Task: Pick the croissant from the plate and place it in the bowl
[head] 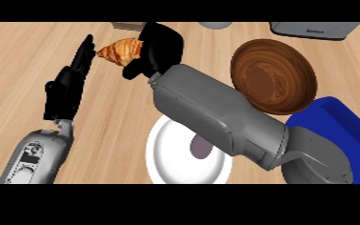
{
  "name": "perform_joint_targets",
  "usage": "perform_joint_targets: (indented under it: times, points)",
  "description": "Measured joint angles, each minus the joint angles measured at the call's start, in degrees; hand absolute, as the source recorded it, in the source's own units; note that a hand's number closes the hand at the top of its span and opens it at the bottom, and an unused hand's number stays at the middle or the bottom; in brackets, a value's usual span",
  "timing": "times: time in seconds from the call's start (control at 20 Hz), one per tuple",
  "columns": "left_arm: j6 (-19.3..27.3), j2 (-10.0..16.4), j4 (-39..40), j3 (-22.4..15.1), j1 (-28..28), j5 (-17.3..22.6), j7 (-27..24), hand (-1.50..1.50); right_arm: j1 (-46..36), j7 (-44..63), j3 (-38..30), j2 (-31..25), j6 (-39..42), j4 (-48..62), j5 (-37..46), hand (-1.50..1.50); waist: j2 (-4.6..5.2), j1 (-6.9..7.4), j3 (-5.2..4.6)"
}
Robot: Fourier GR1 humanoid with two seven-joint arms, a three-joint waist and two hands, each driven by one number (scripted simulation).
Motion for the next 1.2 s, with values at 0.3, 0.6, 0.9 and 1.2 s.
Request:
perform_joint_targets:
  times: [0.3, 0.6, 0.9, 1.2]
  points:
    - [0.5, 0.2, 0.6, 0.8, 0.2, -0.3, 0.2, 0.0, -3.7, 3.6, 1.6, -0.1, -3.9, 6.2, 4.1, 1.5, -0.35, -1.64, -0.01]
    - [1.5, 0.0, 0.5, 1.5, 1.2, -0.7, 0.4, 0.0, -4.0, 4.7, 1.0, -0.2, -8.7, 11.3, 7.3, 1.5, -0.5, -3.63, 0.09]
    - [2.0, 0.4, -0.4, 2.4, 3.2, -1.1, 0.4, 0.0, -1.6, 3.5, -0.8, -0.5, -15.6, 17.2, 10.8, 1.5, -0.7, -5.66, 0.19]
    - [1.9, 1.0, -1.5, 4.0, 5.5, -0.6, -0.3, 0.0, 3.0, 3.3, -2.6, -2.8, -21.3, 20.9, 14.0, 1.5, -0.79, -7.04, 0.23]
